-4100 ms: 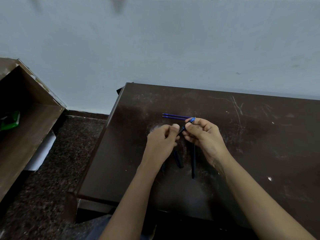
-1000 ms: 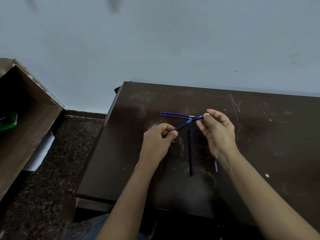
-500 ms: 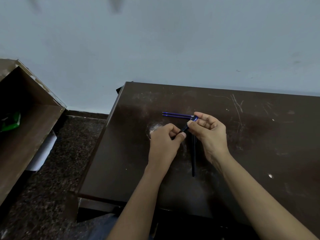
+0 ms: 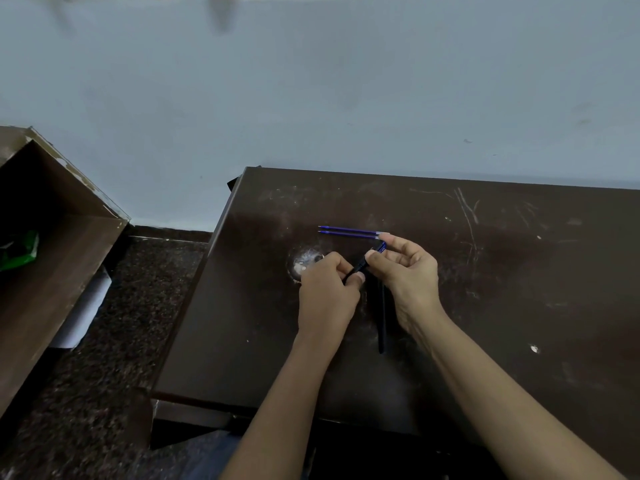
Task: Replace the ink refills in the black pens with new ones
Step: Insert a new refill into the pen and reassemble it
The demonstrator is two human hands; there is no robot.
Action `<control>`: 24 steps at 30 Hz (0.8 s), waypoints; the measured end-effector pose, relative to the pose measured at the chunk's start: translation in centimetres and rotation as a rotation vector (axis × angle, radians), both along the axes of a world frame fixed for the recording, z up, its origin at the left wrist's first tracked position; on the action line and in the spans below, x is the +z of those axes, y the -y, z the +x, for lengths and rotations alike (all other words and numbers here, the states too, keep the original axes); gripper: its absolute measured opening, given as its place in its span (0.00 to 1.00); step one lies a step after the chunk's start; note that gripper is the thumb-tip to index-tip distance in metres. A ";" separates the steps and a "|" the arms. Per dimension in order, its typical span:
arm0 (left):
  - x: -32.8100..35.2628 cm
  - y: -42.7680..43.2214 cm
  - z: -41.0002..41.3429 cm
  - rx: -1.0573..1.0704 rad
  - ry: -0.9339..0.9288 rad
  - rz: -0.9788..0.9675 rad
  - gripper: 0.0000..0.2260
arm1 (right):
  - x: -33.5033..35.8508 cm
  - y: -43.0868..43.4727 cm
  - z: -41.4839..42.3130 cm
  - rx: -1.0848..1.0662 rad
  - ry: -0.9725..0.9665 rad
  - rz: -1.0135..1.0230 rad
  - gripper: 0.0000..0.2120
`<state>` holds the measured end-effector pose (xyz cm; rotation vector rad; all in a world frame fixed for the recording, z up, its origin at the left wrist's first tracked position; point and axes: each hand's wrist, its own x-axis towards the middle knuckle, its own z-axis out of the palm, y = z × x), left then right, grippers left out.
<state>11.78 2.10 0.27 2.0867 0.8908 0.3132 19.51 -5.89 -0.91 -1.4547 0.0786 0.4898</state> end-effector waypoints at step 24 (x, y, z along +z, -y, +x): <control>-0.9 1.7 1.3 -0.030 -0.380 0.049 0.09 | -1.4 2.8 1.2 0.525 0.397 -0.755 0.23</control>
